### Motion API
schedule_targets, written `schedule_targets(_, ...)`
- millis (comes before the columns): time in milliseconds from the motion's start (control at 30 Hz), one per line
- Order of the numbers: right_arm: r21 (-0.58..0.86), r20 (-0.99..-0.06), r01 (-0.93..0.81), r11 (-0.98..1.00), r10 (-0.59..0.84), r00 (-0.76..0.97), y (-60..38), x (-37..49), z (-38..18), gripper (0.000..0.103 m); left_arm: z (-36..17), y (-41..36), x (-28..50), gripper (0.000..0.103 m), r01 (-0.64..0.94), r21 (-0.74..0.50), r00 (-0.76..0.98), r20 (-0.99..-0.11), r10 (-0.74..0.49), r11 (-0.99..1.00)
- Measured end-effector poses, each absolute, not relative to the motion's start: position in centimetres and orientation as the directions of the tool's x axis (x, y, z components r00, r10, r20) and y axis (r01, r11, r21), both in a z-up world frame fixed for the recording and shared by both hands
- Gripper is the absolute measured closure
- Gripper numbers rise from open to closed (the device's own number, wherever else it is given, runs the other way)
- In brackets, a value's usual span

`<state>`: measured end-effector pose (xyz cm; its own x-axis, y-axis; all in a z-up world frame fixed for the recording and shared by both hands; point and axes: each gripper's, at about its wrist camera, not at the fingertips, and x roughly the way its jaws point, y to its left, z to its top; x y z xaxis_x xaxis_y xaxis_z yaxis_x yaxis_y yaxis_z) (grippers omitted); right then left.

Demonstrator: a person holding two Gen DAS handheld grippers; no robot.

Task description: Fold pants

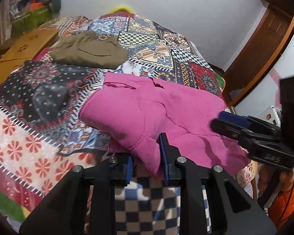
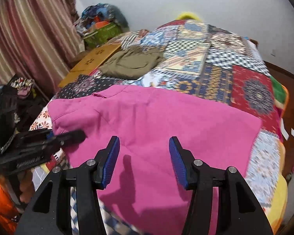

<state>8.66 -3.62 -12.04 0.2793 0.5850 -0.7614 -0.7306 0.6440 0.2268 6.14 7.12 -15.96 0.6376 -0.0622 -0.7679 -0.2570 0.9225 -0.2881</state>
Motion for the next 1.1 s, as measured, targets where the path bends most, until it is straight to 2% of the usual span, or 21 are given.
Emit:
schedule_targets(167,0.198,-0.822,-0.766,0.611,0.529,0.210,-0.5,8.2,-15.2,0.055,-15.3,7.7,4.9,0.079,-0.253,-0.266,0.657,-0.753,-0.037,0.930)
schedule_targets(467,0.241,-0.813,-0.763,0.600,0.554,0.180,-0.7,8.3,-15.5,0.055,-13.3,6.0,5.4,0.080,-0.195,-0.218,0.700,-0.714,-0.020,0.956)
schedule_targets(633,0.272,-0.791,-0.738,0.618,0.581,0.195,-2.3,8.2,-14.0,0.055,-11.9,3.8,5.4,0.080,-0.139,-0.112,0.729,-0.684,0.026,0.984)
schedule_targets(867,0.279,-0.766,-0.680,0.678,0.584,0.268,-8.1,7.1,-12.3,0.055,-11.0,2.2,5.9,0.081,-0.085,-0.056,0.738,-0.674,0.025,0.995)
schedule_targets(1100,0.293,-0.810,-0.644,0.706,0.542,0.225,-9.9,6.6,-15.5,0.055,-9.9,-0.2,6.8,0.081,-0.004,-0.055,0.750,-0.661,-0.034,0.998)
